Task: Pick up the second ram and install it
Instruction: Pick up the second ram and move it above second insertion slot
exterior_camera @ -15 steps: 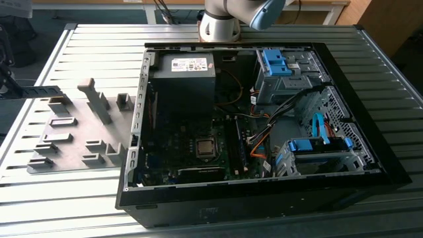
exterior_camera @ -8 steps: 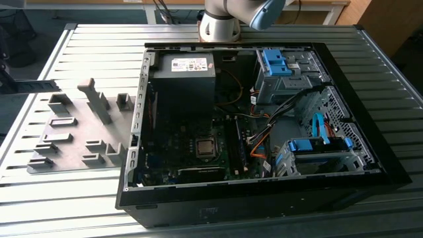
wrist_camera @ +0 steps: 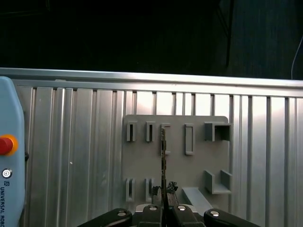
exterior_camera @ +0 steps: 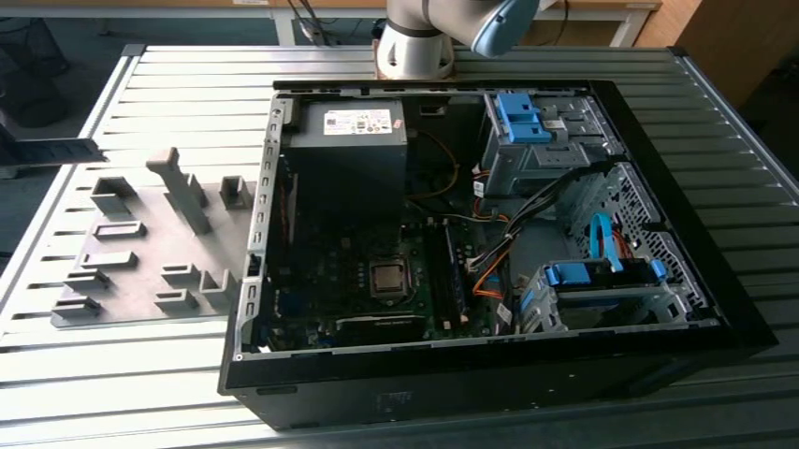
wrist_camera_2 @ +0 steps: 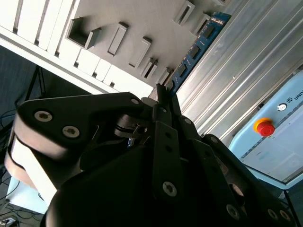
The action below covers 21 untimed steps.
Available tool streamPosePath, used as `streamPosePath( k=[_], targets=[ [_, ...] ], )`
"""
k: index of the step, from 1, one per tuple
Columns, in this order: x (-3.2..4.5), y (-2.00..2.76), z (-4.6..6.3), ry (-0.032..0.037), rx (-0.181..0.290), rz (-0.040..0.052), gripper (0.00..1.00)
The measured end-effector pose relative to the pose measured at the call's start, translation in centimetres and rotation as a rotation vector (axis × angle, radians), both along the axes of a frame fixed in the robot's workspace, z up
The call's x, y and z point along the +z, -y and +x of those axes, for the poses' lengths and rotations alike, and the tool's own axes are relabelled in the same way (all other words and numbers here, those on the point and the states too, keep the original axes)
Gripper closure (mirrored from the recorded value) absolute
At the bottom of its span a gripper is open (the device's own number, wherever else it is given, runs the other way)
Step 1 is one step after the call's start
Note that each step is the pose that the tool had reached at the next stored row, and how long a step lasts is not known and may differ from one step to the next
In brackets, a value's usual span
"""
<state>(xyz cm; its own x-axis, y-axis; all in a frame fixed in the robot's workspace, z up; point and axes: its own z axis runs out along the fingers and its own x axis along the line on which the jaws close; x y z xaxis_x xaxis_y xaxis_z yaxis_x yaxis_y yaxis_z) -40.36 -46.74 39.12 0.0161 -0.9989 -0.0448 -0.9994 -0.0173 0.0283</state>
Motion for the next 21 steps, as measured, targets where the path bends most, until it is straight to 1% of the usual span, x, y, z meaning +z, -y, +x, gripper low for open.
streamPosePath(
  k=[6,8,21],
  targets=[
    [1.28,-0.06,0.0,0.0000,0.000,-0.0001,0.86],
    [1.56,-0.09,0.0,0.0000,0.000,-0.0001,0.86],
    [1.64,-0.10,0.0,-0.0002,0.000,-0.0002,0.86]
  ],
)
